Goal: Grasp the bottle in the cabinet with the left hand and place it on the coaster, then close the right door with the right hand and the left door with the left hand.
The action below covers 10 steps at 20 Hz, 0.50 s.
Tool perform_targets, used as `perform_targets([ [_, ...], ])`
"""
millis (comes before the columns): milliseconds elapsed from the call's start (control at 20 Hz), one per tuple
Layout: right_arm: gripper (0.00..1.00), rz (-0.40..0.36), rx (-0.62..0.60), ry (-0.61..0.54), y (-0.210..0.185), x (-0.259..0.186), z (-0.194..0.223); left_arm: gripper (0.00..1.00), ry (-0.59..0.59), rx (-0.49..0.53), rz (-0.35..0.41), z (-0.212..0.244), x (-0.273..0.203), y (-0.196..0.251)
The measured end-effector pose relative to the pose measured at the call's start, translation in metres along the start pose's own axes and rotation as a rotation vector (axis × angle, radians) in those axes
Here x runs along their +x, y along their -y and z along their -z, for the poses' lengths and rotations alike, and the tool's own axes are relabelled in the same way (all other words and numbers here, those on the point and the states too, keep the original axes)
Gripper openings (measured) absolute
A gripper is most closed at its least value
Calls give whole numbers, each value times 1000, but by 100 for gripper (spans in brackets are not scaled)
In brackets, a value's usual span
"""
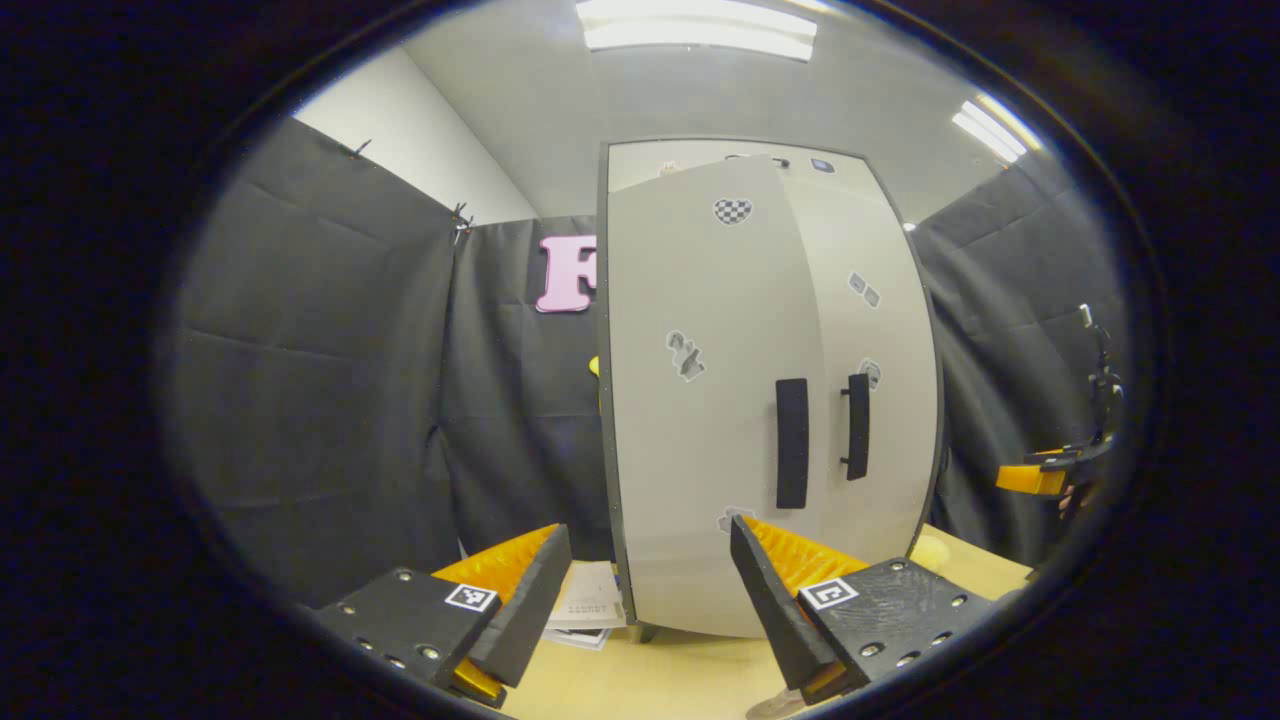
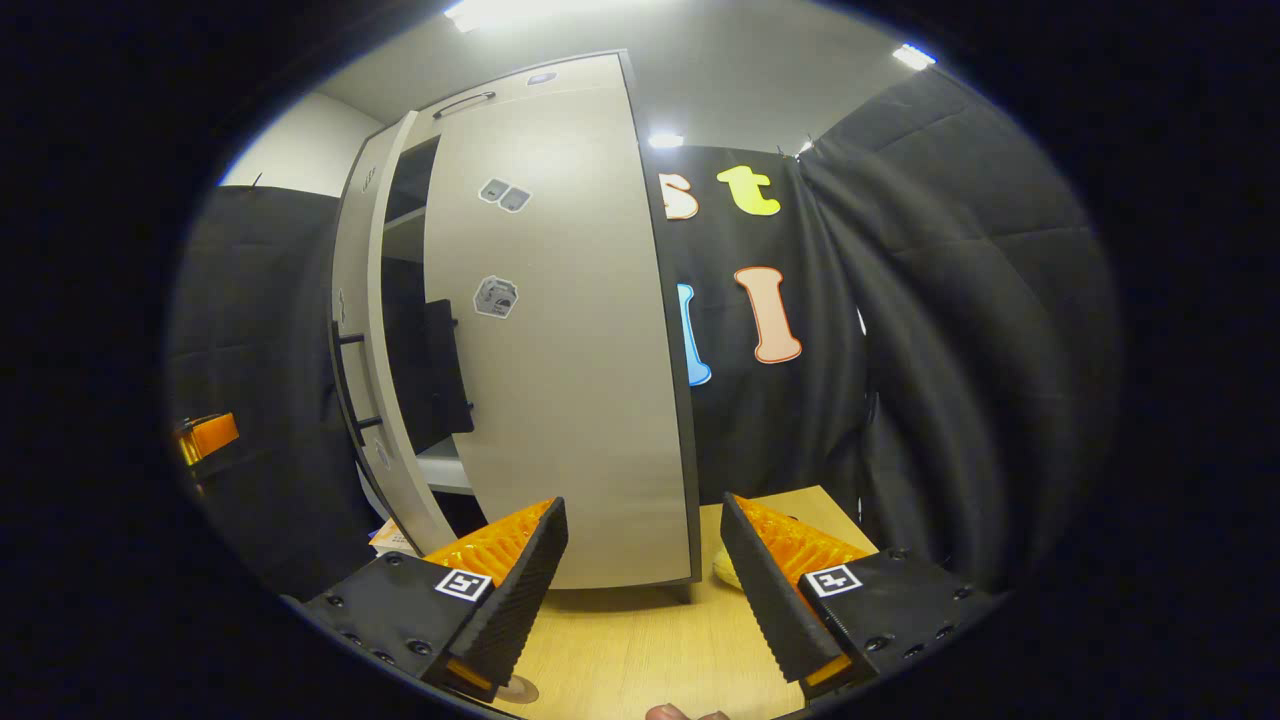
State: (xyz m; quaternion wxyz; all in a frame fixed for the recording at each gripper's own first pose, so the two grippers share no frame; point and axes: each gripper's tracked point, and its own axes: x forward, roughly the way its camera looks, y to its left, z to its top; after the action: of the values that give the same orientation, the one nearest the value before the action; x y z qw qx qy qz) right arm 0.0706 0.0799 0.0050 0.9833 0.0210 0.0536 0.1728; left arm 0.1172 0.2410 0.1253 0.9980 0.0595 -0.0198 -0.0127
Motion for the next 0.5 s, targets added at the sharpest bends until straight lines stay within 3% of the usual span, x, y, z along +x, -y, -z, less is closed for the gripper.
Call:
perform_targets([
  [150,98,17,13,-31,-1,-1,5,100,12,17,44,6,6,0],
  [200,98,22,20,-38,-2,0,6,94,18,12,69,6,7,3],
  [250,98,27,29,-41,-2,-2,6,97,18,5,88,7,7,4],
  [500,98,51,59,-34,-4,-10,6,94,6,-5,113,10,10,3],
])
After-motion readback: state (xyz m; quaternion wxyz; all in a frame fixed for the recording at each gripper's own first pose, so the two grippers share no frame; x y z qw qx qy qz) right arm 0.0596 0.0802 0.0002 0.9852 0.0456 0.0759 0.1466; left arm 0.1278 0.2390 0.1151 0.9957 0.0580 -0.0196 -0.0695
